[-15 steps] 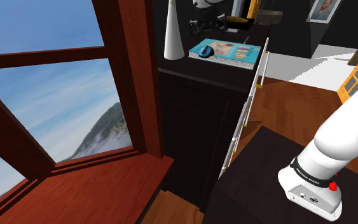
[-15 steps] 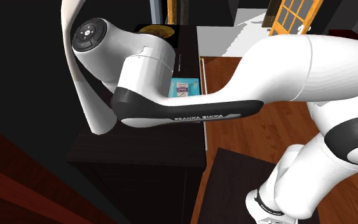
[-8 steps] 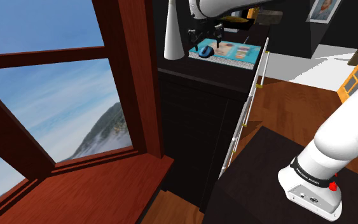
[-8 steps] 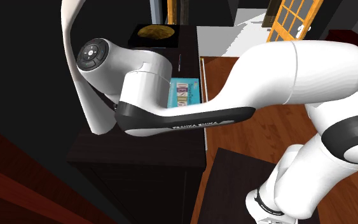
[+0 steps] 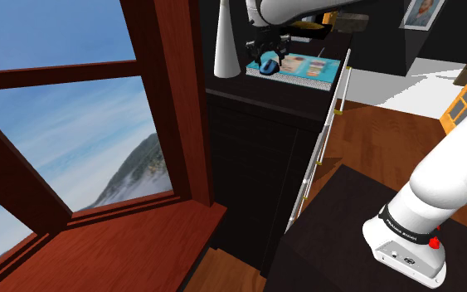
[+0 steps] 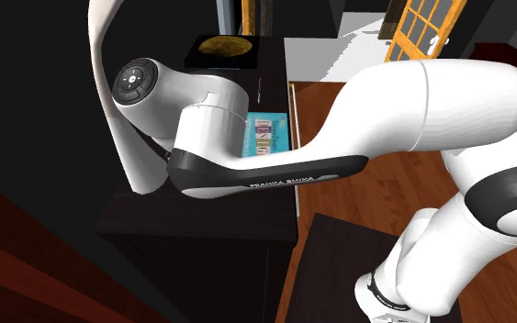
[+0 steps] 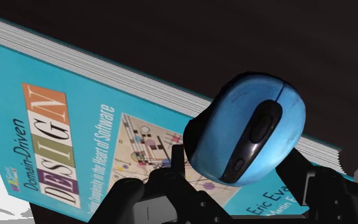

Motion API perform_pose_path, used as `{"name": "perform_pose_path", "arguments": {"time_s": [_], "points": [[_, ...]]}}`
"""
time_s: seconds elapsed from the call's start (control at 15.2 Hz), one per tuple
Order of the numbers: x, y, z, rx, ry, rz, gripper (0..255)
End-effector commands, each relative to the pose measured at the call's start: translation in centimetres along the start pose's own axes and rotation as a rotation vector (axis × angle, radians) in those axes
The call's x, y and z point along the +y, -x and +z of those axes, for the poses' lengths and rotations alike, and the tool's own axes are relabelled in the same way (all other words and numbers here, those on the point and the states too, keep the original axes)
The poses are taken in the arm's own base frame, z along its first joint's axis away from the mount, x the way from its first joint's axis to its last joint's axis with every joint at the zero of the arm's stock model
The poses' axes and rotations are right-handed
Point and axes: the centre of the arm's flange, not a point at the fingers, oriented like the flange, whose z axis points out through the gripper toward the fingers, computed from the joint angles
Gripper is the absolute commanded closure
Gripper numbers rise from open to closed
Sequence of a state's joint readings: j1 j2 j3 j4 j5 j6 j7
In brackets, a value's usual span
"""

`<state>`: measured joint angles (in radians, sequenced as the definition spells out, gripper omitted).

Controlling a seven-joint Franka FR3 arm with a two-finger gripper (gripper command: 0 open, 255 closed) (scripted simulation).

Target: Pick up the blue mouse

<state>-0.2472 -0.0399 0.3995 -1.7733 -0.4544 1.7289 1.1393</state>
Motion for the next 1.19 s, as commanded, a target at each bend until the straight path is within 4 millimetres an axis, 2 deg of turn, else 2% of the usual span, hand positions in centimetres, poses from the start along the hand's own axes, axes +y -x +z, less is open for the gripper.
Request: {"name": "perform_pose_path", "arguments": {"time_s": [0.0,0.13,1.12], "points": [[0.0,0.0,0.1,-0.001,0.001,0.000,255],[0.0,0.0,0.1,-0.001,0.001,0.000,255],[1.6,-3.1,-7.0,-0.001,0.001,0.000,255]]}}
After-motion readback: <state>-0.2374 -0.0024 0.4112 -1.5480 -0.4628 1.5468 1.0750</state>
